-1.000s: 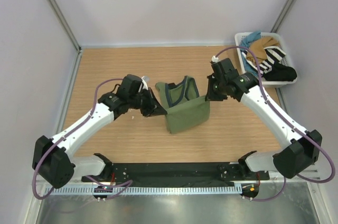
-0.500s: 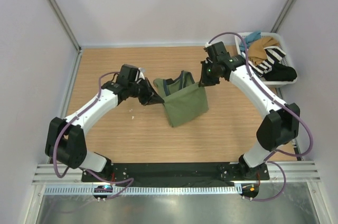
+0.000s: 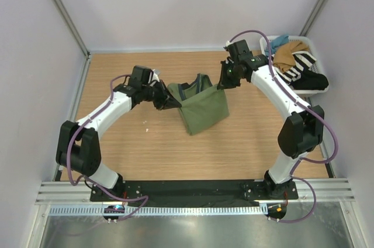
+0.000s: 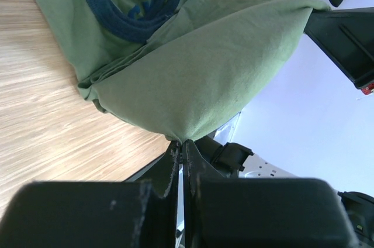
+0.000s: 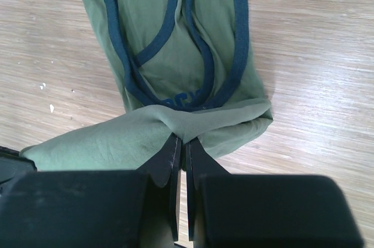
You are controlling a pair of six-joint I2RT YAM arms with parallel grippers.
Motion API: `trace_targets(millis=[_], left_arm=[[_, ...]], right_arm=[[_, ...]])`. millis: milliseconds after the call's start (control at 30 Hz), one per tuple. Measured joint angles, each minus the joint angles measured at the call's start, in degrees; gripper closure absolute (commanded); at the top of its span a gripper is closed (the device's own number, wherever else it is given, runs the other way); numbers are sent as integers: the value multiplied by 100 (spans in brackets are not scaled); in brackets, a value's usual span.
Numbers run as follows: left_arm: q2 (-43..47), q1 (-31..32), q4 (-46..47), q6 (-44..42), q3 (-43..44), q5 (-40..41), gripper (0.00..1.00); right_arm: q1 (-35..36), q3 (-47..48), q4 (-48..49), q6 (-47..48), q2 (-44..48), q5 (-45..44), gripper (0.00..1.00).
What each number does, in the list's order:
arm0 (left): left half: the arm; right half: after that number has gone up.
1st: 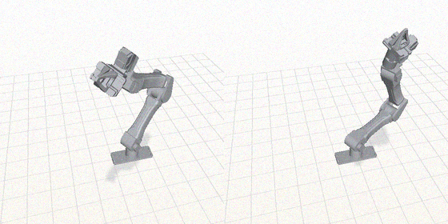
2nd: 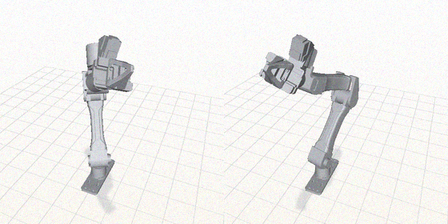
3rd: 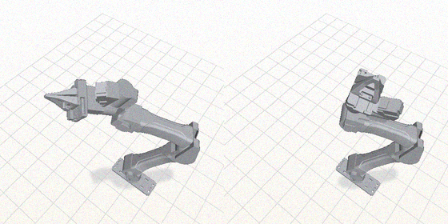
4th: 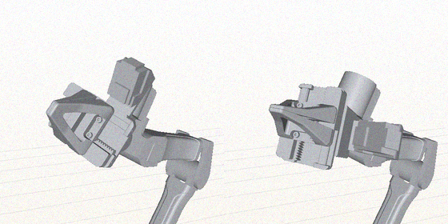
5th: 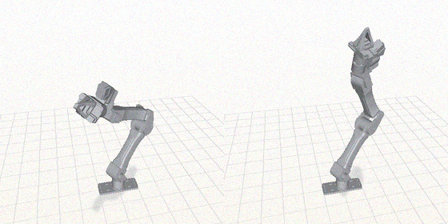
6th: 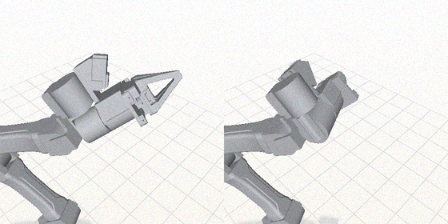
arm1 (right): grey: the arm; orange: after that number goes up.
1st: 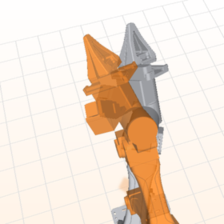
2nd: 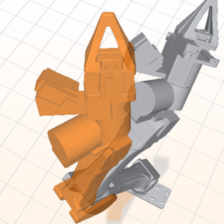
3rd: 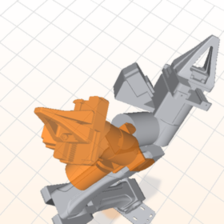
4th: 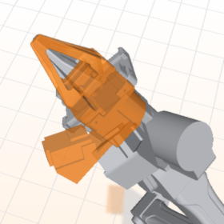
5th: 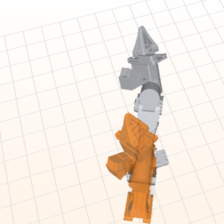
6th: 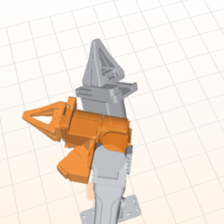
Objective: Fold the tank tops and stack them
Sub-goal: Fold the tank top
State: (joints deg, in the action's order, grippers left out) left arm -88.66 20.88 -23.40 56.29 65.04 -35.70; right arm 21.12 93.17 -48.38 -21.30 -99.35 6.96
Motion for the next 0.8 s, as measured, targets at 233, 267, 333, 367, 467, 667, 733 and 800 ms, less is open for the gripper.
trace_targets(millis=[233,267,333,367,467,667,733,800], left_arm=[[92,0,-20,0,-11,-15,100],[160,2,-15,0,-26,-15,100],[352,35,-17,2,-103,-13,100],[442,55,-24,4,-136,-13,100],[798,216,-15,15,-315,7,100],[1298,695,-26,85,-831,142,100],[1425,940,-48,179,-981,247,100],[1552,1217,-63,254,-1086,382,100]], right_arm=[[0,-153,-2,-7,302,76,99],[0,-195,7,-15,396,83,99],[0,-291,-7,-35,592,111,99],[0,-356,-9,-50,717,129,99],[0,-721,26,-107,1167,210,98],[2,-1812,-94,-201,2192,339,98],[2,-2098,-181,-234,2492,356,98],[2,-2347,-243,-262,2761,363,98]])
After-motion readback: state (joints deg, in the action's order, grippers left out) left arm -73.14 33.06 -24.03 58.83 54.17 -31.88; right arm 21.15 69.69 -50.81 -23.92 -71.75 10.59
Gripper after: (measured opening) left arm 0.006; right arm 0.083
